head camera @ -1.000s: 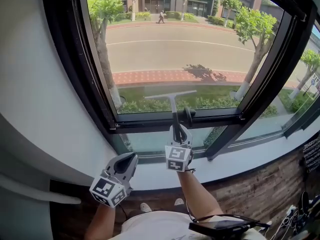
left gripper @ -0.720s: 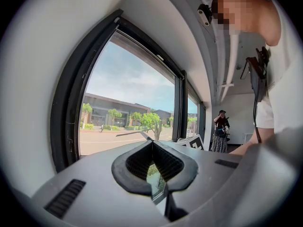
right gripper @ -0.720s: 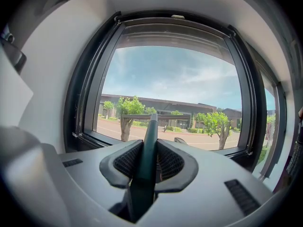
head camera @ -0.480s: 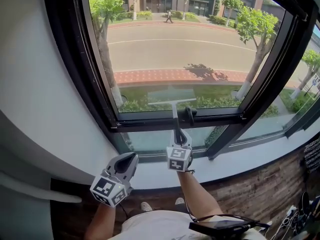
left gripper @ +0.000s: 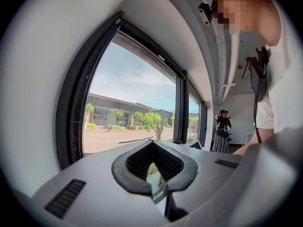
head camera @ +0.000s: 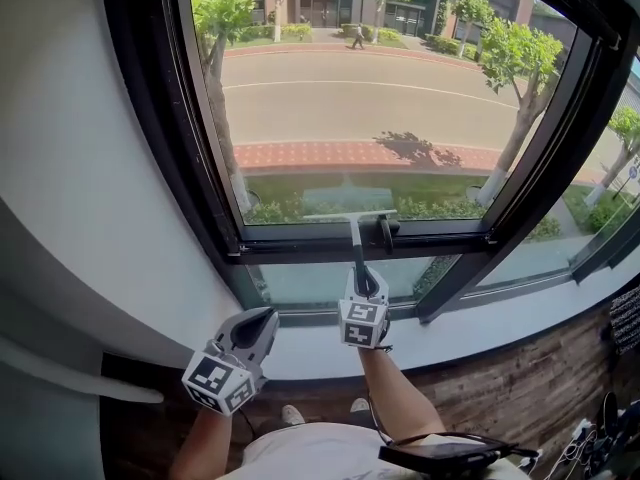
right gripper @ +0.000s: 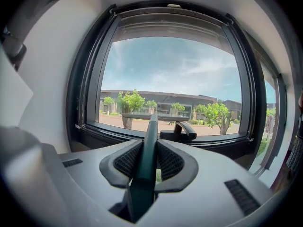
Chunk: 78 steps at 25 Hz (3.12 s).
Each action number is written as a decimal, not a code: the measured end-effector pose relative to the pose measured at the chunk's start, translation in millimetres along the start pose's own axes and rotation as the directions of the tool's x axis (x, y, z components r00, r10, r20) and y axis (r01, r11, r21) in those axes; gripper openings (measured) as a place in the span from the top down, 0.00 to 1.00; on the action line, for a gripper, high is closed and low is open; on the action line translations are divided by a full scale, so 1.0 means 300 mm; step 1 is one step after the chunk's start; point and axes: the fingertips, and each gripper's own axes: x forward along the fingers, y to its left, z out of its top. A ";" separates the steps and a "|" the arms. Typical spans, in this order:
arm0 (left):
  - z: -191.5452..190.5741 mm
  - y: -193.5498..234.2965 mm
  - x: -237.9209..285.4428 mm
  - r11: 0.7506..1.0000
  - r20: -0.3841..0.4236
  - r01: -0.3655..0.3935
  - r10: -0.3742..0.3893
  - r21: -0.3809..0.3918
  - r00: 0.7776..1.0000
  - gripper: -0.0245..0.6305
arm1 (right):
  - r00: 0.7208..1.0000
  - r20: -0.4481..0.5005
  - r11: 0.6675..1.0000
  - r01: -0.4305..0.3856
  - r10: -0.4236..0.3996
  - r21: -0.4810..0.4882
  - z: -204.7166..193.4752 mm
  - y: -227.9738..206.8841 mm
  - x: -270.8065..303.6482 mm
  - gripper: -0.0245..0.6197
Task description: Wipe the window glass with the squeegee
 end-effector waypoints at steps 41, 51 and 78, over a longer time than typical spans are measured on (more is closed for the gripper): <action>0.267 0.088 -0.360 0.961 0.196 -0.266 0.248 0.072 0.949 0.94 | 0.707 0.703 0.997 -0.059 0.082 -0.058 1.410 0.228 -0.319 0.81; 0.305 0.167 -0.423 0.972 0.211 -0.225 0.208 0.060 0.955 0.94 | 0.723 0.690 1.000 0.021 -0.001 -0.020 1.648 0.364 -0.214 0.81; 0.266 0.212 -0.417 0.983 0.183 -0.173 0.160 0.056 0.970 0.94 | 0.706 0.705 0.995 0.095 -0.074 0.010 1.687 0.390 -0.166 0.81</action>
